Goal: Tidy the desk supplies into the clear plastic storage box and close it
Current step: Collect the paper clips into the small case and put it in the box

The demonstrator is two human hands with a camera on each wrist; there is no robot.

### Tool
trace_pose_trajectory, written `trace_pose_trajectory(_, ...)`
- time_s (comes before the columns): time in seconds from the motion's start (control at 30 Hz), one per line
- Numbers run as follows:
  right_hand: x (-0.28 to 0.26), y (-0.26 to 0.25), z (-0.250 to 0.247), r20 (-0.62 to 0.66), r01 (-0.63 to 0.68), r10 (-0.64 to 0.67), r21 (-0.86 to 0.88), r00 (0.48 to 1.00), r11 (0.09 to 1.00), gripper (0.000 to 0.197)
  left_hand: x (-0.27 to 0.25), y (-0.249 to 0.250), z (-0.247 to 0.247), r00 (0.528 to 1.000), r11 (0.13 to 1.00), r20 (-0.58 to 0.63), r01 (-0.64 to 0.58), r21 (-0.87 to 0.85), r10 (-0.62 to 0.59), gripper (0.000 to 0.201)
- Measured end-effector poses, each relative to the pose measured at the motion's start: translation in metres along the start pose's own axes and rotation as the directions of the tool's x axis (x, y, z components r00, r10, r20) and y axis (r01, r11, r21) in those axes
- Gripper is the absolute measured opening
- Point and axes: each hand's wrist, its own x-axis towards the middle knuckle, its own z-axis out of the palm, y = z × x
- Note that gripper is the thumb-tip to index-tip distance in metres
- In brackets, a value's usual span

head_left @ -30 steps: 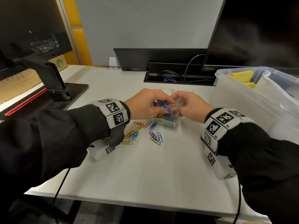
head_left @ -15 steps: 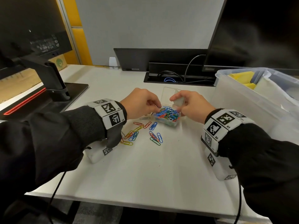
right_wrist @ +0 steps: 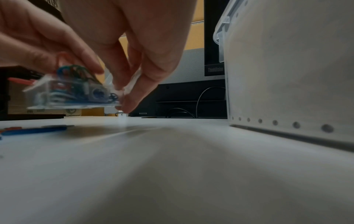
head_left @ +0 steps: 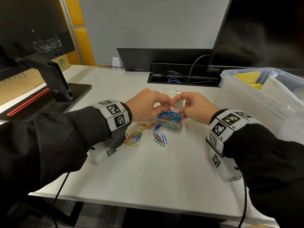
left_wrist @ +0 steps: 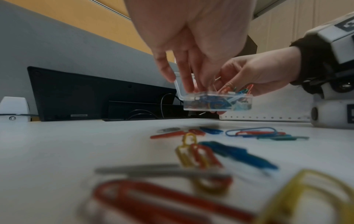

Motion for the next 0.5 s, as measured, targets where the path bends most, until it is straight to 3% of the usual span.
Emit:
trace_pose_trajectory(0.07, 0.001, 0.001, -0.002, -0.075, -0.019, 0.016, -0.038, 0.997, 0.999, 0.039, -0.001, -0.002, -0.001, 0.987, 0.999, -0.153, 0.043, -0.02, -0.045, 0.019)
trace_pose_trajectory(0.13, 0.001, 0.003, -0.004, -0.163, -0.034, 0.022, -0.071, 0.986, 0.997, 0.037, -0.003, -0.003, -0.002, 0.96, 0.98, -0.2, 0.197, -0.009, -0.195, 0.015)
trace_pose_trajectory(0.2, 0.001, 0.004, -0.006, -0.215, -0.042, 0.025, -0.073, 0.976, 0.996, 0.033, -0.006, -0.009, -0.001, 0.947, 0.942, -0.011, 0.321, 0.095, -0.321, 0.017)
trace_pose_trajectory(0.3, 0.0, 0.004, -0.006, -0.226, -0.056, 0.037, -0.079, 0.973, 0.995, 0.032, -0.017, -0.011, -0.001, 0.906, 0.946, 0.292, 0.257, 0.197, -0.307, 0.026)
trace_pose_trajectory(0.37, 0.0, 0.005, -0.006, -0.233, -0.058, 0.035, -0.094, 0.972, 0.994, 0.032, -0.024, -0.009, -0.001, 0.902, 0.962, 0.34, 0.224, 0.158, -0.266, 0.027)
trace_pose_trajectory(0.5, 0.002, 0.007, -0.008, -0.26, -0.071, 0.043, -0.102, 0.965, 0.992, 0.034, -0.029, -0.002, 0.001, 0.951, 0.988, 0.272, 0.131, 0.076, -0.147, 0.024)
